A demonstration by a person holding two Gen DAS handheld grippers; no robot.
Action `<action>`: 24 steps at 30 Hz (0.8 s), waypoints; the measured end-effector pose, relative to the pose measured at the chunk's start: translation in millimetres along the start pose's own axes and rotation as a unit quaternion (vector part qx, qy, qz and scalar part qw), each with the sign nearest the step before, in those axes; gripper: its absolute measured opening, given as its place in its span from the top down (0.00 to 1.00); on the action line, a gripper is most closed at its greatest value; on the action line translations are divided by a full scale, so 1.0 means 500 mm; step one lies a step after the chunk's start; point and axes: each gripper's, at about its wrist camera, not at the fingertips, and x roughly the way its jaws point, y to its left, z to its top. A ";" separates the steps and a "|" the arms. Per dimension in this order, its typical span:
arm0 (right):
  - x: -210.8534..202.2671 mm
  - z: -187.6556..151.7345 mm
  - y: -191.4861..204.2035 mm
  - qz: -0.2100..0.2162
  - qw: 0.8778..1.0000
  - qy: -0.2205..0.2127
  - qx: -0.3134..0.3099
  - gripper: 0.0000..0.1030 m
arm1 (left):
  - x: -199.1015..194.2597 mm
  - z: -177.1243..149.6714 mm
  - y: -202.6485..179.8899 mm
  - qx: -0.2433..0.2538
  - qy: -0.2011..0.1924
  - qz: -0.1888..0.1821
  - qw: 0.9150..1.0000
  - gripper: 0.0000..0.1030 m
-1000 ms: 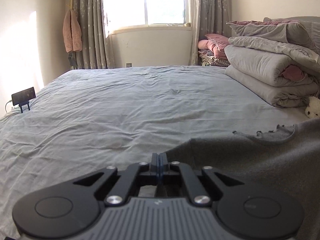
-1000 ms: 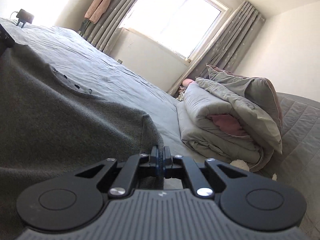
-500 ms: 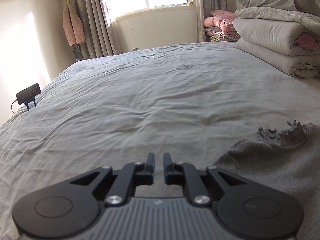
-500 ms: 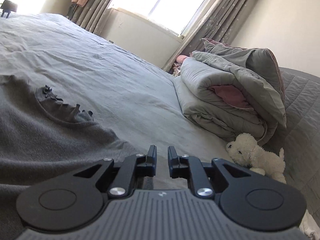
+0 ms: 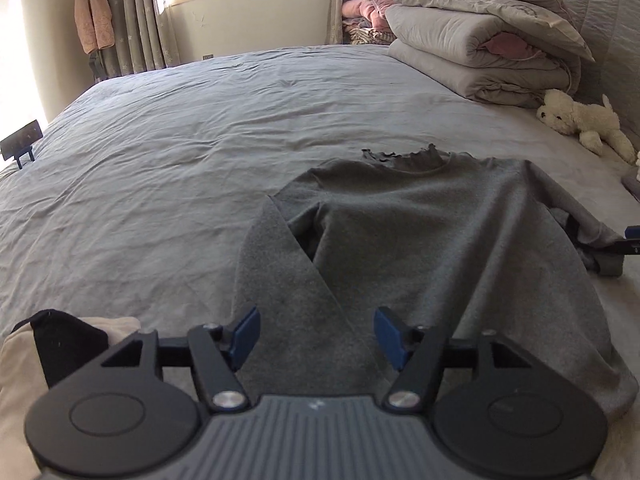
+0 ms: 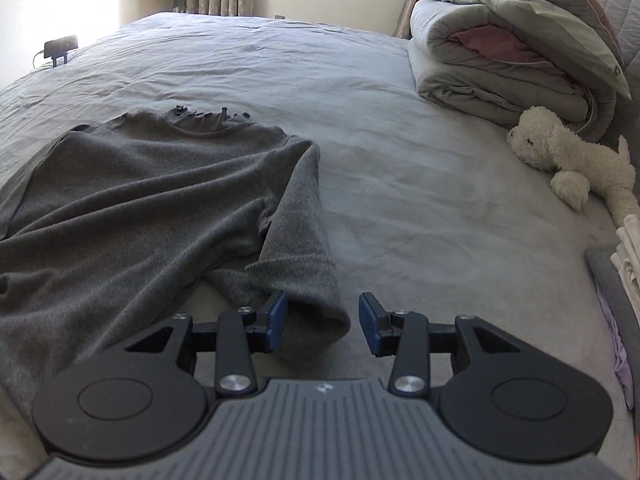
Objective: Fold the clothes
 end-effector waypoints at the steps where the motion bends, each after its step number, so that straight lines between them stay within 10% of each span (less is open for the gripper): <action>1: 0.004 -0.009 0.002 0.005 1.000 0.008 -0.009 0.58 | -0.004 -0.012 -0.009 0.010 0.002 -0.005 1.000 0.29; 6: 0.028 -0.023 0.022 0.016 0.999 0.030 -0.040 0.58 | 0.022 -0.052 -0.035 0.045 0.034 -0.004 0.998 0.41; 8: 0.039 -0.016 0.025 0.021 0.999 0.031 -0.027 0.64 | 0.030 -0.062 -0.028 0.049 0.042 -0.005 0.998 0.93; 10: 0.040 -0.006 0.033 0.010 0.999 0.018 -0.027 0.88 | 0.033 -0.059 -0.005 0.031 0.047 -0.009 0.998 0.95; 17: -0.035 0.051 0.040 -0.165 0.979 -0.099 -0.071 0.91 | -0.027 -0.019 0.112 -0.043 -0.014 0.019 0.999 0.96; 20: -0.056 0.073 0.023 -0.253 0.954 -0.145 -0.072 0.91 | -0.042 0.016 0.197 -0.094 -0.050 0.082 0.991 0.96; 24: -0.026 0.090 -0.008 -0.265 0.955 -0.130 -0.037 0.91 | -0.034 0.057 0.307 -0.135 -0.093 0.211 0.963 0.97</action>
